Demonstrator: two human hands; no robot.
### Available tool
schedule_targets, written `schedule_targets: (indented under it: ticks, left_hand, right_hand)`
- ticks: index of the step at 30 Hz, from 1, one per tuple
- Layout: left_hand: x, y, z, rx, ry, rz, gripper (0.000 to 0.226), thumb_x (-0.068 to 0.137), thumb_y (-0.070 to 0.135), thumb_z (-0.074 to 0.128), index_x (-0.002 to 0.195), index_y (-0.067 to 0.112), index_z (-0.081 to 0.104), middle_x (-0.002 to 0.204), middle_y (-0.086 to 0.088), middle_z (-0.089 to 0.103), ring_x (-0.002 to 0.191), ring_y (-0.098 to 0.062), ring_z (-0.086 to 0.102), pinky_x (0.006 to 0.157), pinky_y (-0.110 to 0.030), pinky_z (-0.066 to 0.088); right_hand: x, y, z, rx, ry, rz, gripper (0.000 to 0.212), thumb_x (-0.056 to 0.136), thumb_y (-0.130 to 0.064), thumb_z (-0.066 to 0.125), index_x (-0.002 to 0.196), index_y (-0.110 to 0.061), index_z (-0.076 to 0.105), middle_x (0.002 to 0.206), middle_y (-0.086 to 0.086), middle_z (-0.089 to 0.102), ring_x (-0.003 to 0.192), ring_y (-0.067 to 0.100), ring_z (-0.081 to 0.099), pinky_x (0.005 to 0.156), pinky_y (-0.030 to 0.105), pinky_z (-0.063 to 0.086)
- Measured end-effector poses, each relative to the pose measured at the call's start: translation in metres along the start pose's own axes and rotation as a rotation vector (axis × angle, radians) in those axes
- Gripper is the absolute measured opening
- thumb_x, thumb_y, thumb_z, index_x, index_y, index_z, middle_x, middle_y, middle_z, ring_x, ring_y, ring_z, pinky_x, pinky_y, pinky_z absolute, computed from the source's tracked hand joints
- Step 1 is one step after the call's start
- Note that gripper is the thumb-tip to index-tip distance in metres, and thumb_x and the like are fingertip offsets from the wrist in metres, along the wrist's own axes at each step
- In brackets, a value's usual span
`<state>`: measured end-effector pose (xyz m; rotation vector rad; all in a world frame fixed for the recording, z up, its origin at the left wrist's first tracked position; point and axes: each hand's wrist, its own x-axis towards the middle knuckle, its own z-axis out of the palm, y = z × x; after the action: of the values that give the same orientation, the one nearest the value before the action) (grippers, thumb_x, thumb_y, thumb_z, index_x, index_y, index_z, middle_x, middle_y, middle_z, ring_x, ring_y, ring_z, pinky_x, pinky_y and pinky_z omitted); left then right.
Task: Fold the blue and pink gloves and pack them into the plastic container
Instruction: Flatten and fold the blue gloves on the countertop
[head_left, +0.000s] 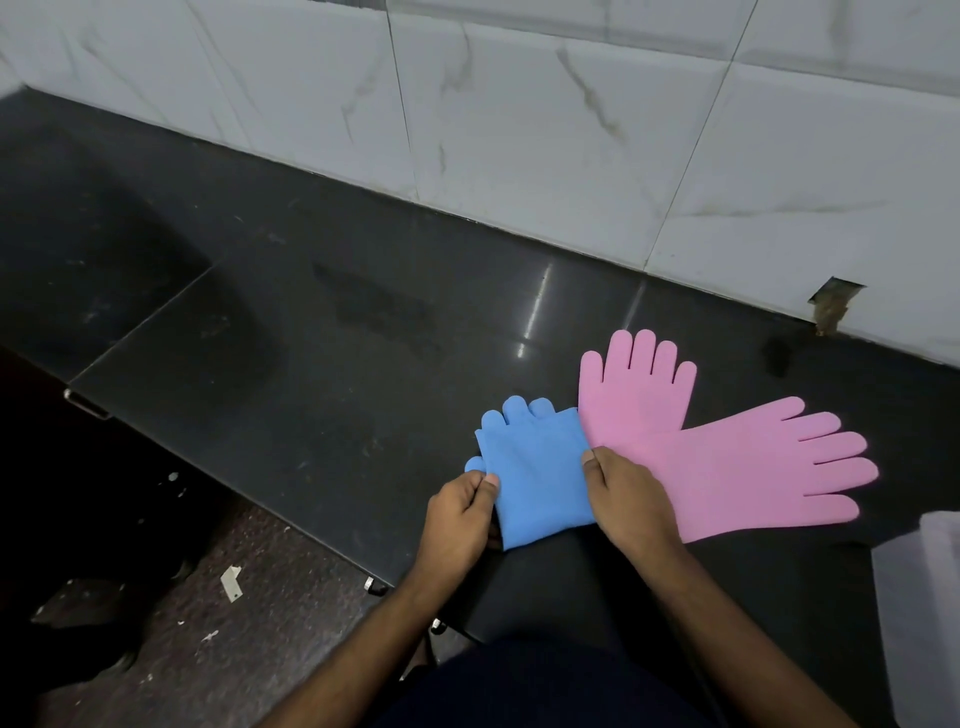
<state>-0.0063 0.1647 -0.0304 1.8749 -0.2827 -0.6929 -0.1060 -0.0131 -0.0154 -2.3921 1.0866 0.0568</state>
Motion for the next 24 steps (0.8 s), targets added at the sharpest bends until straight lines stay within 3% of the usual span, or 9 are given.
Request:
schedule_targets:
  ticks: [4,8,11,15,24]
  left_hand:
    - [0.000,0.004,-0.007,0.105,0.049,0.016,0.044,0.105,0.028,0.052,0.073,-0.001,0.046,0.059,-0.006,0.054,0.053,-0.022,0.058,0.054,-0.045,0.056]
    - [-0.005,0.007,-0.021,0.385,0.159,0.116,0.042,0.106,0.035,0.046,0.069,0.014,0.042,0.056,0.007,0.047,0.054,-0.017,0.046,0.052,-0.036,0.035]
    - [-0.012,0.007,-0.023,0.585,0.201,0.146,0.040,0.108,0.039,0.038,0.076,0.017,0.043,0.062,0.002,0.054,0.060,-0.020,0.055,0.052,-0.035,0.034]
    - [-0.012,0.010,-0.020,0.669,0.174,0.096,0.037,0.109,0.039,0.033,0.086,0.014,0.047,0.072,-0.002,0.061,0.069,-0.027,0.060,0.060,-0.037,0.041]
    - [-0.008,0.009,-0.020,0.649,0.126,0.050,0.038,0.109,0.038,0.036,0.077,0.019,0.042,0.069,0.000,0.055,0.067,-0.025,0.057,0.059,-0.035,0.039]
  right_hand:
    - [-0.002,-0.006,-0.001,-0.048,-0.007,0.002,0.036,0.108,-0.044,0.031,0.092,-0.024,0.058,0.079,-0.008,0.063,0.073,0.008,0.059,0.072,0.029,0.048]
    - [-0.016,-0.014,0.008,-0.074,-0.018,-0.031,0.036,0.108,-0.043,0.029,0.087,-0.026,0.051,0.072,-0.009,0.059,0.065,0.006,0.055,0.063,0.027,0.042]
    - [-0.026,-0.018,0.013,-0.094,0.012,-0.041,0.036,0.108,-0.043,0.027,0.085,-0.024,0.047,0.065,-0.006,0.055,0.059,0.009,0.054,0.059,0.030,0.045]
    - [-0.031,-0.017,0.014,-0.147,0.069,-0.065,0.034,0.108,-0.043,0.025,0.092,-0.024,0.048,0.063,-0.005,0.057,0.061,0.014,0.060,0.062,0.036,0.053]
    - [-0.031,-0.009,0.014,-0.211,0.065,-0.085,0.043,0.105,-0.051,0.026,0.079,-0.022,0.045,0.071,-0.006,0.055,0.065,0.016,0.058,0.059,0.033,0.047]
